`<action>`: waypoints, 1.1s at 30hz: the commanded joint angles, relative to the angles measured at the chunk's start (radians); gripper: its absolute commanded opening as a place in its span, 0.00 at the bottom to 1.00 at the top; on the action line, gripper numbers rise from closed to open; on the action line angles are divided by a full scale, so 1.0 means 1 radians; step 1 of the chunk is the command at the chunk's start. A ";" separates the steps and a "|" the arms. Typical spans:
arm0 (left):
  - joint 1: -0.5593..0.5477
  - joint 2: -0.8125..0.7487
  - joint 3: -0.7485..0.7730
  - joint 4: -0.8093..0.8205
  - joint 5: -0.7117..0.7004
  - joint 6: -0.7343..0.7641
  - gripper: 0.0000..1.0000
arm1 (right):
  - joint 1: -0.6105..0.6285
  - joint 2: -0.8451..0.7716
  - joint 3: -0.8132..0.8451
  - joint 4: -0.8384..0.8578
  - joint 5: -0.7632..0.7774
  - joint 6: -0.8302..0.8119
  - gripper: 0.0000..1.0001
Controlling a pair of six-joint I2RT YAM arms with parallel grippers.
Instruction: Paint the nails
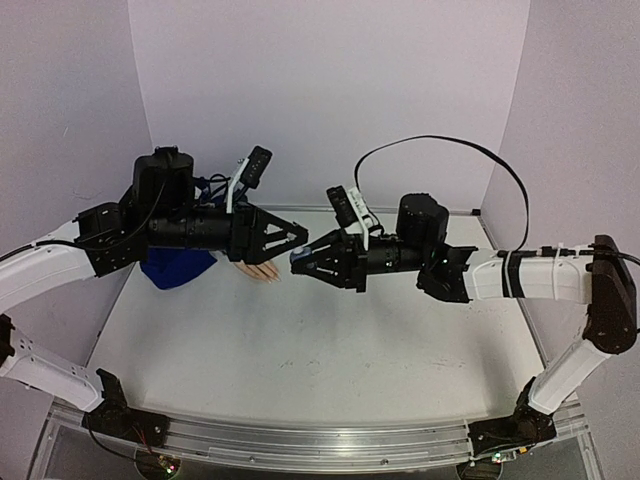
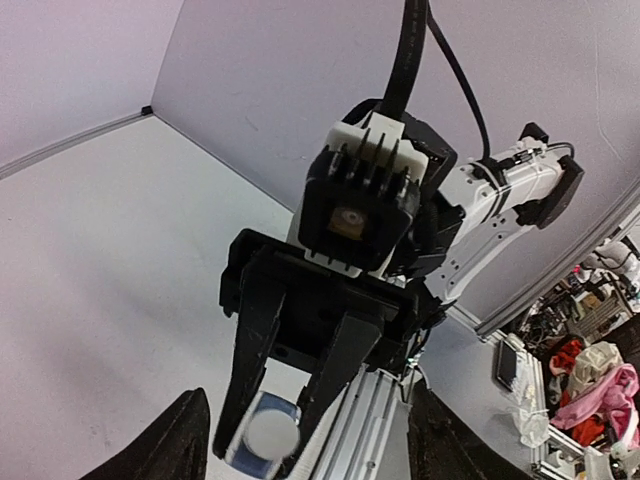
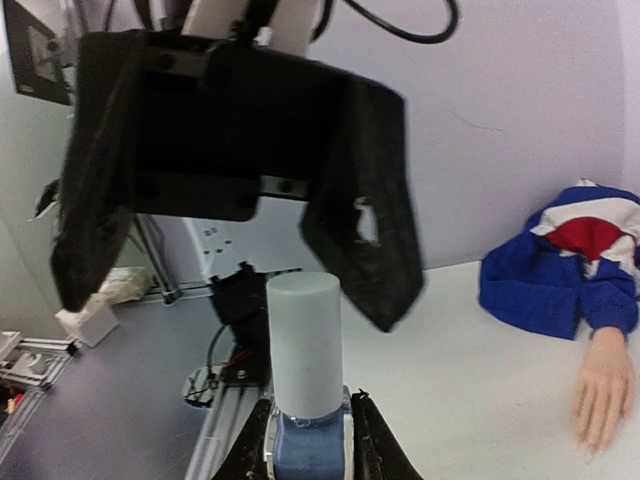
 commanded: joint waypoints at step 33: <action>-0.011 0.152 0.148 -0.025 -0.143 -0.112 0.00 | 0.316 0.052 -0.006 0.322 1.827 -0.523 0.00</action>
